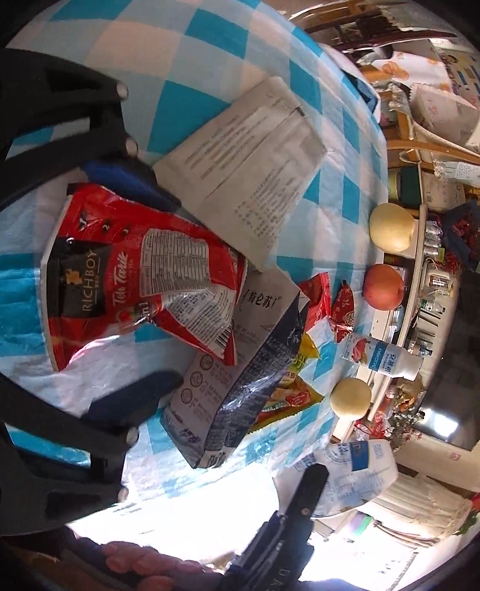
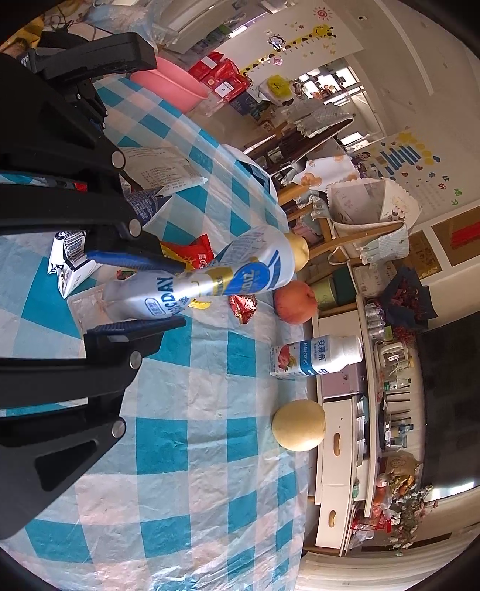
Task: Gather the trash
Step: 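Grasp the red Richboy snack bag with the left tool while the right tool holds the pouch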
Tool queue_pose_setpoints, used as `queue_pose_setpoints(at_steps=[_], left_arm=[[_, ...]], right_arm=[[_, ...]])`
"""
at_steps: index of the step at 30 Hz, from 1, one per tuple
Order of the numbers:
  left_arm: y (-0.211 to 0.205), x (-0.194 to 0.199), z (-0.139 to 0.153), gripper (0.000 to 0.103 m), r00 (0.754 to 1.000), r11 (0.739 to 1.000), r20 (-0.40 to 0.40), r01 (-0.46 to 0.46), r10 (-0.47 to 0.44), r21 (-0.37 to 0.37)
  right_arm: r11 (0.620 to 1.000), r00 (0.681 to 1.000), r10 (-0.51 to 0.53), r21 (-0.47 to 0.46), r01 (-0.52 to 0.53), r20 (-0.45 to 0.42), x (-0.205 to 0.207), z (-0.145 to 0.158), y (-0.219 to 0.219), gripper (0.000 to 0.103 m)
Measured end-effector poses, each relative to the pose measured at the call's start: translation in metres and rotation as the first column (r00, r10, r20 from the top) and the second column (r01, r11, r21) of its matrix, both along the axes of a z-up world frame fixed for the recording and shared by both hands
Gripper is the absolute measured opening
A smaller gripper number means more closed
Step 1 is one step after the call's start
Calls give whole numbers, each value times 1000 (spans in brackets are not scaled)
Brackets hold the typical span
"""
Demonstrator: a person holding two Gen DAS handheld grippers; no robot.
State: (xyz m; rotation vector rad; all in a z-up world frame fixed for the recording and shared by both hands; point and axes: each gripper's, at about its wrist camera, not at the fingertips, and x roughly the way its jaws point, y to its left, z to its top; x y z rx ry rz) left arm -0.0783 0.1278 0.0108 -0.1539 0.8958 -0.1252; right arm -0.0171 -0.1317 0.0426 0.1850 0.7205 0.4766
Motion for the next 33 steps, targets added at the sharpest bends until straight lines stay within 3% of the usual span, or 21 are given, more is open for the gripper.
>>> queue_pose_setpoints(at_steps=[1, 2, 10, 16, 25, 29, 33], left_arm=[[-1, 0, 0, 68, 1000, 1000, 1, 3, -3, 15], [-1, 1, 0, 65, 1000, 1000, 3, 13, -13, 14], [1, 0, 1, 52, 997, 997, 8, 71, -71, -39], [16, 0, 2, 44, 997, 988, -3, 77, -78, -133], [40, -5, 19, 11, 997, 973, 38, 77, -70, -218], [48, -6, 22, 3, 997, 970, 44, 71, -63, -233], [54, -5, 23, 3, 997, 968, 26, 76, -72, -240]], right_arm=[[1000, 1000, 0, 1, 0, 1, 0, 0, -1, 25], [1000, 1000, 0, 2, 0, 2, 0, 1, -1, 25], [1000, 1000, 12, -5, -12, 13, 0, 4, 6, 25], [1000, 1000, 24, -5, -24, -8, 3, 2, 15, 25], [998, 999, 47, 35, -46, -25, 0, 4, 33, 25], [998, 998, 51, 48, -50, -28, -6, 6, 43, 25], [998, 999, 49, 29, -48, -20, -11, 10, 52, 25]])
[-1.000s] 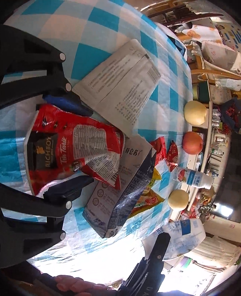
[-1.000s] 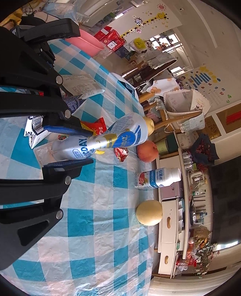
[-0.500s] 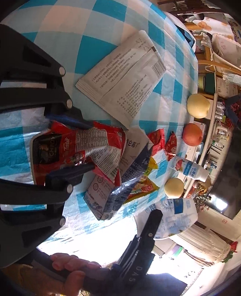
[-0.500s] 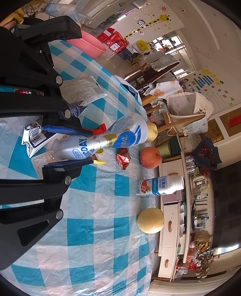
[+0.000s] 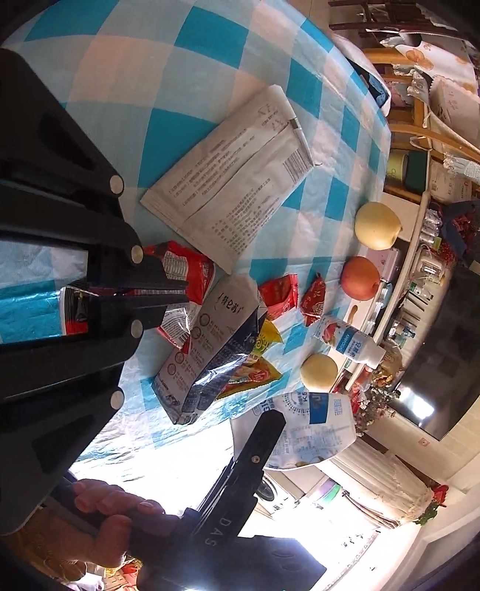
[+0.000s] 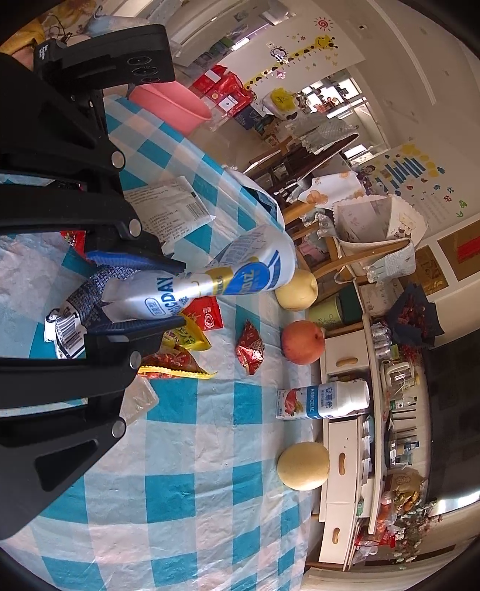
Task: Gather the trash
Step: 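Grasp the red Richboy snack bag with the left tool while the right tool holds the pouch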
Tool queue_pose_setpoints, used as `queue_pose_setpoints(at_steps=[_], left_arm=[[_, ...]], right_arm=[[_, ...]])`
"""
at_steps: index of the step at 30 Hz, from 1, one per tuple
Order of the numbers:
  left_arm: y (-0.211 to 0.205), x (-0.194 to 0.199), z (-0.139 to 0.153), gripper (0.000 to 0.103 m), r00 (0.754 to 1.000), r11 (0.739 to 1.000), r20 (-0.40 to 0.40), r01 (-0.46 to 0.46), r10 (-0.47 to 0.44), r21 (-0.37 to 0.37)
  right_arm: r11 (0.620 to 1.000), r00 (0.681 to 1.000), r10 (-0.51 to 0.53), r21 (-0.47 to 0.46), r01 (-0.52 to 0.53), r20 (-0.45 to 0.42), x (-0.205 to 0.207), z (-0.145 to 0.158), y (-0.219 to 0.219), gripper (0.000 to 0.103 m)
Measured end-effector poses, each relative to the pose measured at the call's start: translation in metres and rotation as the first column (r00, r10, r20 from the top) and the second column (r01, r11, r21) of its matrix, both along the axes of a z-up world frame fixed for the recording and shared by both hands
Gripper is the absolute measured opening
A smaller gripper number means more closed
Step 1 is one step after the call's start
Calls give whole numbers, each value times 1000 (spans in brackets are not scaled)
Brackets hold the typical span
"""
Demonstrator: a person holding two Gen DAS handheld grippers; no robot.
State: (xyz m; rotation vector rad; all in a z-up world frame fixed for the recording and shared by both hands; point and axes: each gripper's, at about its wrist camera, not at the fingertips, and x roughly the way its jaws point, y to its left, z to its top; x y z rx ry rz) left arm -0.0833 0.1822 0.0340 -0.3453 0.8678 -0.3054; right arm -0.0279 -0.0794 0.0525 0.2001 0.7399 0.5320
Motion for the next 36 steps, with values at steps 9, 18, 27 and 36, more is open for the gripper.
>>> queue_pose_setpoints(at_steps=[9, 18, 27, 36], left_arm=[[-22, -1, -5, 66, 995, 984, -33, 93, -89, 149], [-47, 4, -22, 75, 994, 947, -59, 103, -89, 305], [-67, 25, -25, 65, 997, 894, -27, 78, -74, 440], [-60, 24, -20, 44, 999, 927, 4, 48, -53, 373]], right_arm=[[999, 1000, -22, -31, 23, 18, -13, 5, 6, 25], [1000, 1000, -26, -12, 26, 16, -17, 5, 2, 25], [999, 1000, -20, 33, 20, 6, -13, 0, -14, 26], [999, 1000, 6, 46, -7, 14, -10, 2, -17, 27]])
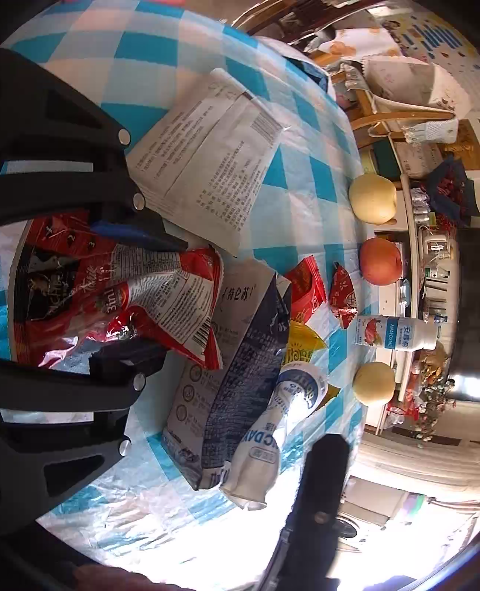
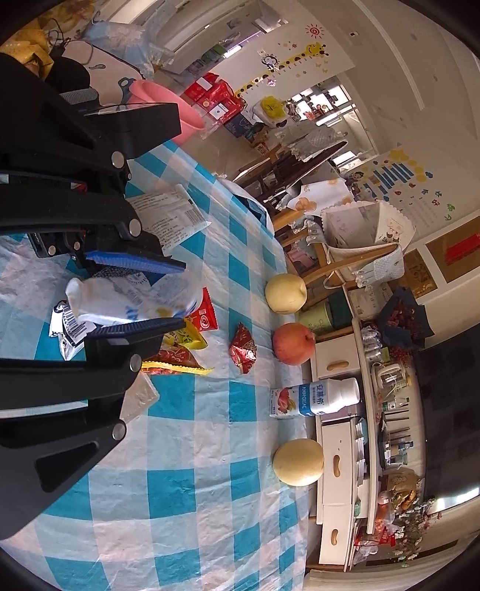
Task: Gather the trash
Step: 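Grasp the red Richboy snack bag with the left tool while the right tool holds the pouch, then carry the snack bag and pouch to the pink bucket and open both tools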
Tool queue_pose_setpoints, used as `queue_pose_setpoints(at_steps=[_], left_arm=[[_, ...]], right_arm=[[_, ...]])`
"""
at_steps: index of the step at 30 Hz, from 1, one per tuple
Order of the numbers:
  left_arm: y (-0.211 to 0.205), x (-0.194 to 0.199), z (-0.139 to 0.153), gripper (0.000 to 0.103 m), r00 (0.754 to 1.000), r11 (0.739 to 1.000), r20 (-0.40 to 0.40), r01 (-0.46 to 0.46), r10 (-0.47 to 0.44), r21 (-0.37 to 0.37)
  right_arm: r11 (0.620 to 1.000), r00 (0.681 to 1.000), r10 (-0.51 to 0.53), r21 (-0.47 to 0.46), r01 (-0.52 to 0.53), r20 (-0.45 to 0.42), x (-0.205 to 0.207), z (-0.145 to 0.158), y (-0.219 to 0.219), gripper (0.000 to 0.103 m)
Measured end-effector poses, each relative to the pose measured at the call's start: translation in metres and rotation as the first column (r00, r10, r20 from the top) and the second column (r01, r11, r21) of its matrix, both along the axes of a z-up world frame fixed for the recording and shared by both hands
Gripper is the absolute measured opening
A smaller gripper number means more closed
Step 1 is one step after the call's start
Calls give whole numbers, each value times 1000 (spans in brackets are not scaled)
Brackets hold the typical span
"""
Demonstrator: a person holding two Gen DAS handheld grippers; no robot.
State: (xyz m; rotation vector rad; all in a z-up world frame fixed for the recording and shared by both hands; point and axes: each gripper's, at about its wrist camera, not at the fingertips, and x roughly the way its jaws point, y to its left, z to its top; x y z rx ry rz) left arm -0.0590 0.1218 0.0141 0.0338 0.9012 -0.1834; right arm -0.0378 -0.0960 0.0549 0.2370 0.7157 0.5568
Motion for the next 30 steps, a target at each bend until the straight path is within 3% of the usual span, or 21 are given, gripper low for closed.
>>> queue_pose_setpoints(at_steps=[7, 11, 14, 18, 25, 30], left_arm=[[23, 0, 2, 42, 999, 984, -49, -32, 23, -176], [35, -2, 5, 41, 997, 968, -62, -51, 37, -244], [42, -7, 15, 41, 999, 959, -37, -48, 40, -281], [54, -11, 26, 41, 999, 945, -14, -54, 52, -321], [76, -14, 36, 42, 996, 921, 2, -80, 87, -382], [87, -16, 41, 42, 995, 910, 9, -89, 102, -406]], right_arm=[[997, 997, 24, -74, -30, -73, 7, -21, 14, 28], [993, 998, 27, -117, -35, -63, 5, -25, 23, 62], [981, 998, 37, -191, -45, -46, 3, -30, 34, 66], [975, 997, 34, -216, -47, -64, 3, -39, 39, 66], [986, 998, 18, -166, -27, -53, 4, -37, 32, 35], [981, 998, -49, -188, 43, -27, 8, -34, 26, 35]])
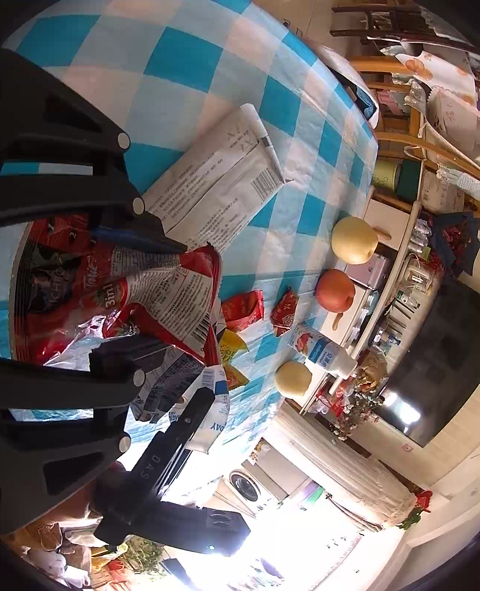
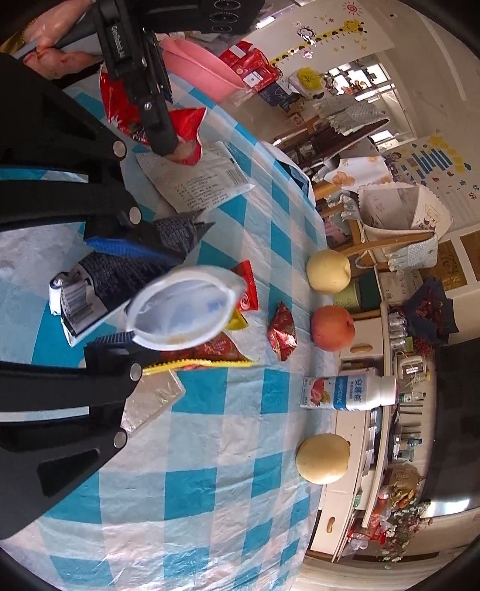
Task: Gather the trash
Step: 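Carry the snack bag and pouch to the pink bucket and open both tools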
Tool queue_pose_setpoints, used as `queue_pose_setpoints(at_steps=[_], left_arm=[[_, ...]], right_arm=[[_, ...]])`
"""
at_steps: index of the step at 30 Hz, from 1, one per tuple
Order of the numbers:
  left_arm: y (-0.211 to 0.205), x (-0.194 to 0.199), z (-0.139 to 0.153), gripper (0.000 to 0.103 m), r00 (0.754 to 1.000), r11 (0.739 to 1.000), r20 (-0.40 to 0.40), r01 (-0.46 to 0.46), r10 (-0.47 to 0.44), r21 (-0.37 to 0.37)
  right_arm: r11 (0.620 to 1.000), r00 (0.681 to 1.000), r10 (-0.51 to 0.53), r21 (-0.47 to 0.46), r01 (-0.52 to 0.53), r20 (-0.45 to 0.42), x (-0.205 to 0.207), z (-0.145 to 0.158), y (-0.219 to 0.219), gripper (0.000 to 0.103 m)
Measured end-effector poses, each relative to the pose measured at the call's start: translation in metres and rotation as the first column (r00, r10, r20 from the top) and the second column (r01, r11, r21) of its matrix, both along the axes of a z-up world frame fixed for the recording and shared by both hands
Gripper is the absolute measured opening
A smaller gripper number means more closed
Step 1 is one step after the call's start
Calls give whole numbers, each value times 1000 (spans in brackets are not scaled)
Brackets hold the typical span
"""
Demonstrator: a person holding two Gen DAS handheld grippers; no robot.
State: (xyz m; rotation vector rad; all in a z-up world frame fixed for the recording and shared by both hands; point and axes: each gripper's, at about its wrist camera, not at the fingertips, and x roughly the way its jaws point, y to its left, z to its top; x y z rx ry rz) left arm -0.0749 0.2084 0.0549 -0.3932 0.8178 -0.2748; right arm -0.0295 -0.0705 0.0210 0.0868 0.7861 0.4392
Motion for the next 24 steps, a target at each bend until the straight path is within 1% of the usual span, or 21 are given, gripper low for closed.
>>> queue_pose_setpoints(at_steps=[3, 4, 5, 6, 9, 12, 15, 17, 20, 22, 24], left_arm=[[6, -1, 3, 42, 1000, 1000, 6, -8, 8, -8], [8, -1, 4, 42, 1000, 1000, 8, -11, 11, -13], [10, -1, 5, 42, 1000, 1000, 12, -14, 14, -21], [12, -3, 7, 42, 1000, 1000, 16, -16, 17, -26], [21, -6, 13, 42, 999, 999, 32, -25, 27, -41], [32, -10, 19, 42, 998, 998, 49, -42, 45, -55], [49, -12, 28, 42, 994, 995, 72, -76, 81, -72], [67, -16, 35, 42, 988, 989, 94, -117, 126, -93], [98, -22, 43, 42, 969, 971, 114, -204, 219, -128], [127, -29, 48, 42, 940, 945, 130, -296, 314, -140], [157, -38, 52, 42, 896, 906, 147, -403, 420, -128]], right_arm=[[999, 1000, -20, 32, 20, 1, 5, 1, -4, 36], [999, 1000, -22, 25, 22, 8, 5, 2, -4, 34], [1000, 1000, -22, 14, 22, 18, 5, 3, -2, 29], [1000, 999, -21, 2, 21, 25, 4, 4, -1, 28], [998, 998, -35, -41, 37, 47, 2, 8, 4, 27], [997, 997, -48, -50, 52, 62, 0, 16, 6, 27], [997, 994, -57, -51, 62, 92, -2, 28, 11, 27], [997, 992, -55, -43, 60, 110, -5, 39, 17, 27], [999, 989, -21, -22, 24, 143, -10, 58, 37, 27], [1000, 987, 12, -5, -11, 162, -14, 72, 56, 27], [998, 983, 60, 13, -63, 173, -16, 83, 82, 27]])
